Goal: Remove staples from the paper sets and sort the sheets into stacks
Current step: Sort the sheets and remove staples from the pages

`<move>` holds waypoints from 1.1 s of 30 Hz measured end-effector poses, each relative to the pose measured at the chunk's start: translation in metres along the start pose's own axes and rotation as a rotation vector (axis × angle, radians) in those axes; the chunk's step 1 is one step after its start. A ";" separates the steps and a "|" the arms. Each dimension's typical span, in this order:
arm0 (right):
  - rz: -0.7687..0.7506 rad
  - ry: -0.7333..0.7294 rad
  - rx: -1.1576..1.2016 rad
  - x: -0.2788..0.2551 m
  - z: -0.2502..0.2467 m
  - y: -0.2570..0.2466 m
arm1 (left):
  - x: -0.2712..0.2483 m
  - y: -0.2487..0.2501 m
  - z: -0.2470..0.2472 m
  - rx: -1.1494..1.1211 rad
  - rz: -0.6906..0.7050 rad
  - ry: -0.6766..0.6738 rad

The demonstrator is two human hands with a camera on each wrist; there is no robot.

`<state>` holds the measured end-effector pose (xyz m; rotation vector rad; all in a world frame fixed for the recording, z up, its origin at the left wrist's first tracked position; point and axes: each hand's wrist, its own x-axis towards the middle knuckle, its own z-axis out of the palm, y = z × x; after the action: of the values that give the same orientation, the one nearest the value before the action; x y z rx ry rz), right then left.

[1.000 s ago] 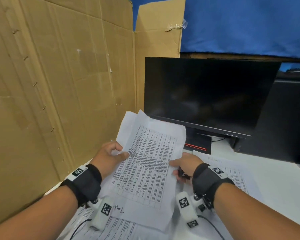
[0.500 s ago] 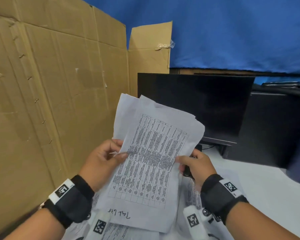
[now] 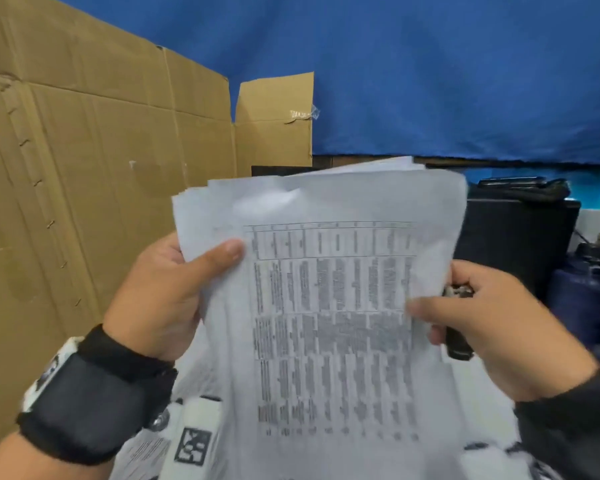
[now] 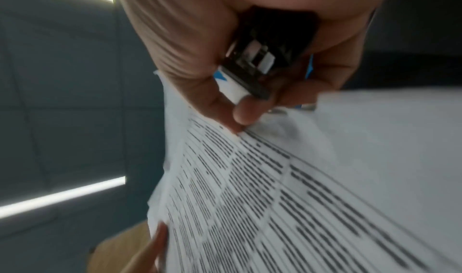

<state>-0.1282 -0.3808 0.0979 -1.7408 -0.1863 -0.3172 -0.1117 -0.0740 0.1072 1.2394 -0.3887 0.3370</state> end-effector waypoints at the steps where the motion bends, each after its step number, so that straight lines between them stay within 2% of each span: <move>1: 0.032 0.005 0.010 -0.008 -0.014 -0.003 | -0.005 0.001 0.010 -0.030 -0.052 -0.042; 4: 0.129 0.069 0.026 -0.035 -0.043 -0.002 | -0.021 -0.010 0.037 -0.129 -0.214 -0.133; 6: 0.197 0.132 0.011 -0.048 -0.054 0.009 | -0.031 -0.032 0.051 -0.152 -0.315 -0.145; 10: 0.337 0.131 -0.149 -0.060 -0.066 0.049 | -0.049 -0.089 0.063 -0.157 -0.524 -0.150; 12: 0.372 0.111 -0.241 -0.062 -0.070 0.068 | -0.053 -0.106 0.063 -0.134 -0.584 -0.146; 15: 0.392 0.076 -0.351 -0.063 -0.071 0.081 | -0.049 -0.115 0.056 -0.013 -0.572 -0.071; 18: 0.347 0.041 -0.481 -0.062 -0.071 0.086 | -0.042 -0.115 0.047 0.299 -0.400 -0.068; 19: 0.337 0.023 -0.509 -0.062 -0.069 0.087 | -0.042 -0.117 0.045 0.418 -0.352 -0.123; 21: 0.322 -0.012 -0.532 -0.063 -0.067 0.089 | -0.046 -0.120 0.045 0.609 -0.313 -0.322; 23: 0.312 -0.033 -0.564 -0.062 -0.065 0.091 | -0.053 -0.126 0.048 0.680 -0.324 -0.481; 25: 0.303 -0.042 -0.603 -0.061 -0.064 0.090 | -0.058 -0.138 0.052 0.749 -0.317 -0.529; 27: 0.294 -0.048 -0.643 -0.059 -0.064 0.087 | -0.063 -0.152 0.053 0.753 -0.341 -0.458; 29: 0.237 -0.003 -0.703 -0.053 -0.066 0.083 | -0.067 -0.163 0.055 0.608 -0.443 -0.348; 33: 0.070 0.244 -0.791 -0.032 -0.075 0.073 | -0.068 -0.188 0.061 0.389 -0.633 -0.119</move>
<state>-0.1445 -0.4665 0.0319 -2.4543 0.2106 -0.6021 -0.0936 -0.1896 -0.0662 1.6933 -0.0135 -0.2177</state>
